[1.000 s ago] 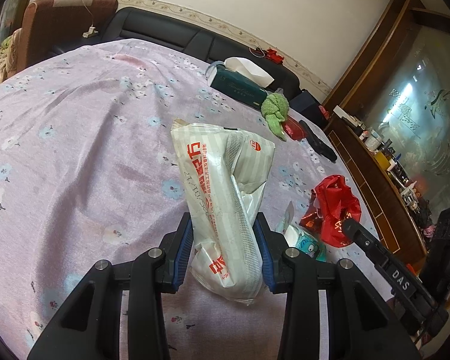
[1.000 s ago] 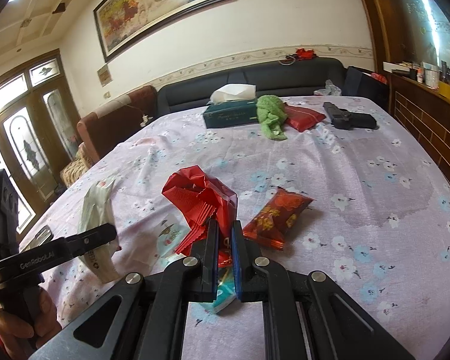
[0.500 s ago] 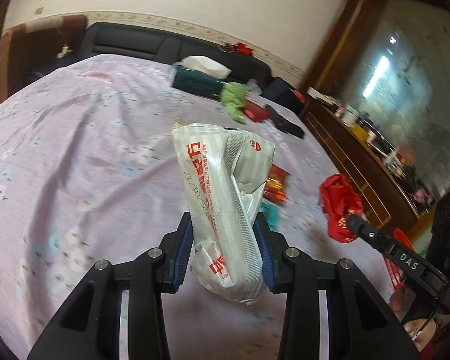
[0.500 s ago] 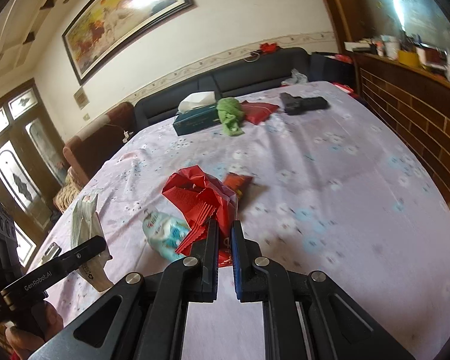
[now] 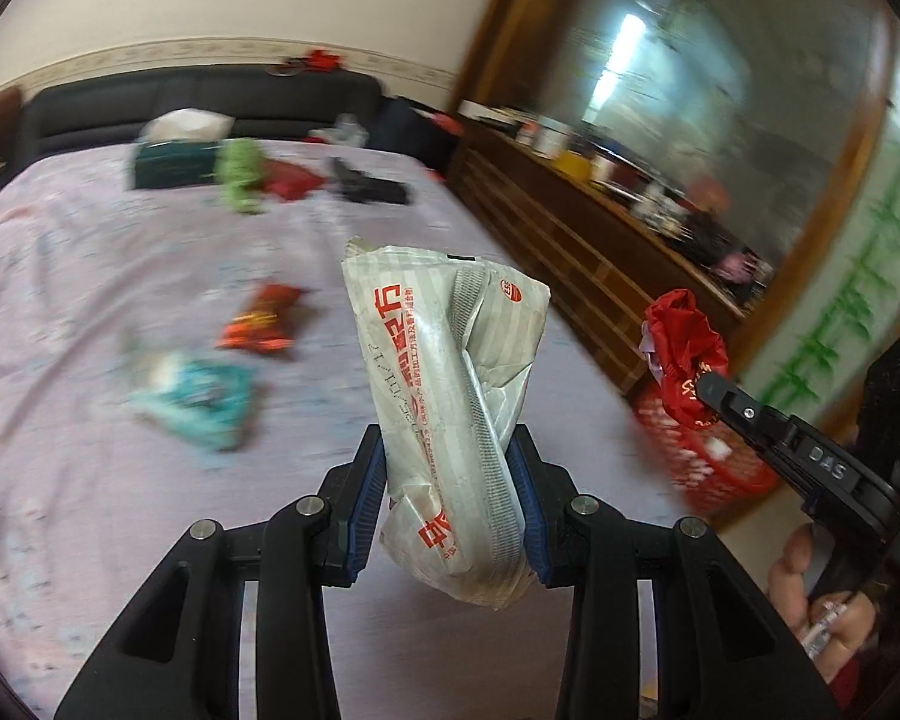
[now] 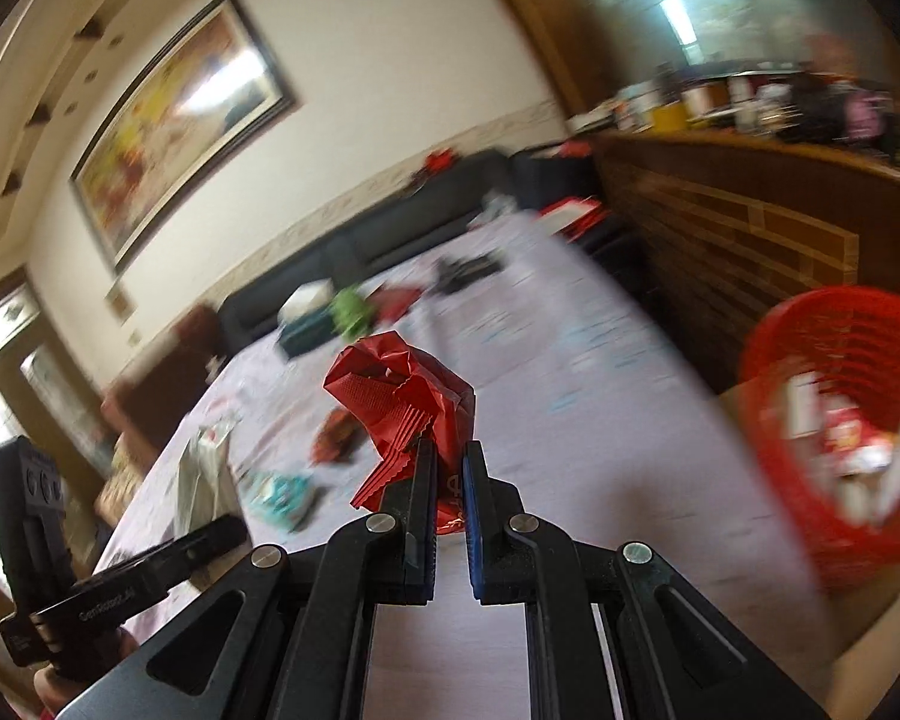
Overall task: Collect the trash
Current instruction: 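Carry the wipes pack and red wrapper over the red basket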
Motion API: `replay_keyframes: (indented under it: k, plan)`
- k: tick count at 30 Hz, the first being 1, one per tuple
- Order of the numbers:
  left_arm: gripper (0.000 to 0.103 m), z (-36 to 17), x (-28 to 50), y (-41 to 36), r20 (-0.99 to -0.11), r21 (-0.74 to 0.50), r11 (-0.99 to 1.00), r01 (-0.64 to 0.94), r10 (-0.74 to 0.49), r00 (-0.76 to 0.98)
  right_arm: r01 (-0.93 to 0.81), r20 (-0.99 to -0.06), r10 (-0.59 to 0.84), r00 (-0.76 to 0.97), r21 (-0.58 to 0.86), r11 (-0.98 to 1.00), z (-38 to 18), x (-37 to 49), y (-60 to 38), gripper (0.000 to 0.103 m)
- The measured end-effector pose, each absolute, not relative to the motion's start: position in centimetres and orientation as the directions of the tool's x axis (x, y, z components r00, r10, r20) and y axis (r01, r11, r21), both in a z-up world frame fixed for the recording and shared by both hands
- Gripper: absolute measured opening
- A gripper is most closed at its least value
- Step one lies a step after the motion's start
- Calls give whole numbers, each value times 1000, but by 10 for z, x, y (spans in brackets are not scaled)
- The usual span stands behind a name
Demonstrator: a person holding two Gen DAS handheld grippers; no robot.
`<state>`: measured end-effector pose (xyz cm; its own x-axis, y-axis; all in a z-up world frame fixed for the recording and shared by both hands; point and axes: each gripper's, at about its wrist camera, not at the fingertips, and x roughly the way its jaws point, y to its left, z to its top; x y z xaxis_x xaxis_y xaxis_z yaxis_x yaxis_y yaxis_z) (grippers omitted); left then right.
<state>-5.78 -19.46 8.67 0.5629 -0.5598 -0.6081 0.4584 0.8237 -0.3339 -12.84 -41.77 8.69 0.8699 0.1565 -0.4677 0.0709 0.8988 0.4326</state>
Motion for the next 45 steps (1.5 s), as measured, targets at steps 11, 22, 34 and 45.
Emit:
replay_keyframes:
  k: [11, 22, 34, 45]
  plan:
    - [38, 107, -86, -342, -615, -253, 699, 669, -650, 446, 339, -452, -99, 886, 488, 804, 91, -201, -552, 8]
    - [38, 101, -94, -426, -649, -193, 654, 732, -645, 404, 417, -471, -165, 867, 504, 756, 79, -234, -607, 8]
    - [38, 100, -91, -454, -656, -170, 644, 746, -639, 402, 432, -478, -173, 861, 507, 746, 75, -233, -623, 8]
    - [38, 93, -85, -472, -667, -178, 644, 744, -635, 389, 438, -486, -176, 856, 502, 746, 73, -225, -629, 8]
